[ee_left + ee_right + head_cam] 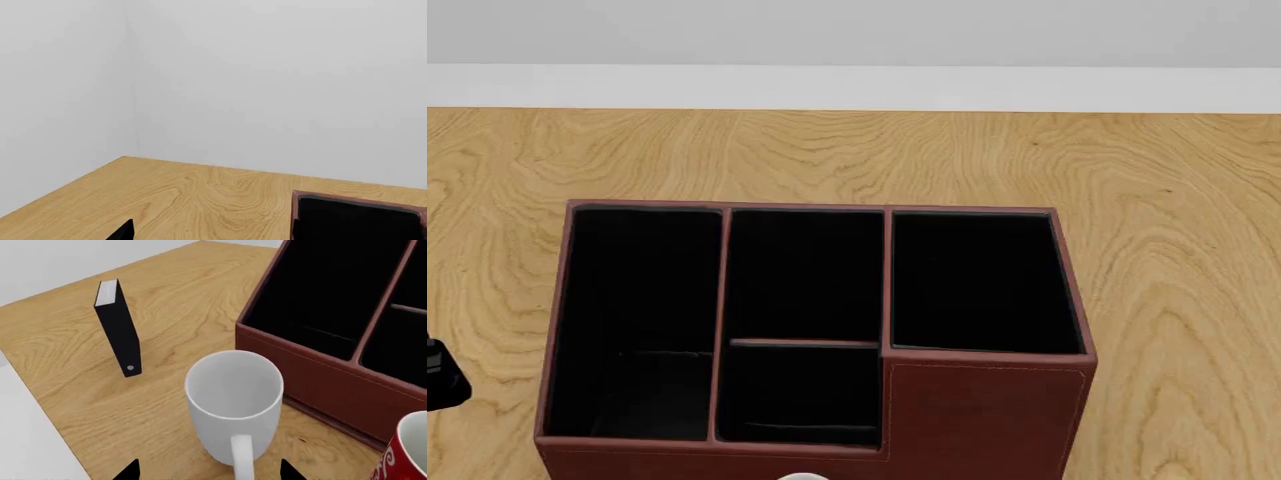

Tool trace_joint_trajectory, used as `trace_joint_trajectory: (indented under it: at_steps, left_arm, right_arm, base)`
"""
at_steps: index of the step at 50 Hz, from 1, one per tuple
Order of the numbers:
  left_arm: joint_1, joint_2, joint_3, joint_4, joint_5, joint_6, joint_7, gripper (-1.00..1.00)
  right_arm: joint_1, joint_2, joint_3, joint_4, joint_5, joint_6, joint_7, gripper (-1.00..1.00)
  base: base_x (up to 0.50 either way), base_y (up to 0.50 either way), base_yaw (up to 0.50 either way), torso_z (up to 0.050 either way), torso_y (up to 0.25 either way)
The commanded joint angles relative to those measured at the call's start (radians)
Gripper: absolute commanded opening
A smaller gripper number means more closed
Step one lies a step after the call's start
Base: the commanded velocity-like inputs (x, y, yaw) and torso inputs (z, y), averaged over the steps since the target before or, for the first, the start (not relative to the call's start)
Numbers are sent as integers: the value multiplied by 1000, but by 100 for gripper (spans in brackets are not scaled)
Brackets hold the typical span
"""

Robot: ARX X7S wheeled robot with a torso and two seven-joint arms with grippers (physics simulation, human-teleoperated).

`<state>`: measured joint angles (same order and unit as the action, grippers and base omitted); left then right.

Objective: Pick up the white mug and place it to the right of the caddy.

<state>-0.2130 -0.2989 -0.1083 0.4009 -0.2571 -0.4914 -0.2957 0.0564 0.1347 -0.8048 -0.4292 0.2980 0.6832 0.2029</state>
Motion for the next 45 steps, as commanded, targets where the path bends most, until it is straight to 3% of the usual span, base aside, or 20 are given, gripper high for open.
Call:
trace_joint_trajectory:
  at_steps: [1, 45]
  left_arm:
    - [0, -3, -2, 0, -7, 2, -2, 100]
    - [2, -14, -10, 3, -33, 5, -10, 100]
  right_arm:
    - [18, -10, 1, 55, 10, -14, -7, 100]
    - [92, -46, -24, 260, 39, -91, -33, 100]
  base:
    - [0, 0, 0, 0, 0]
    - [0, 0, 0, 0, 0]
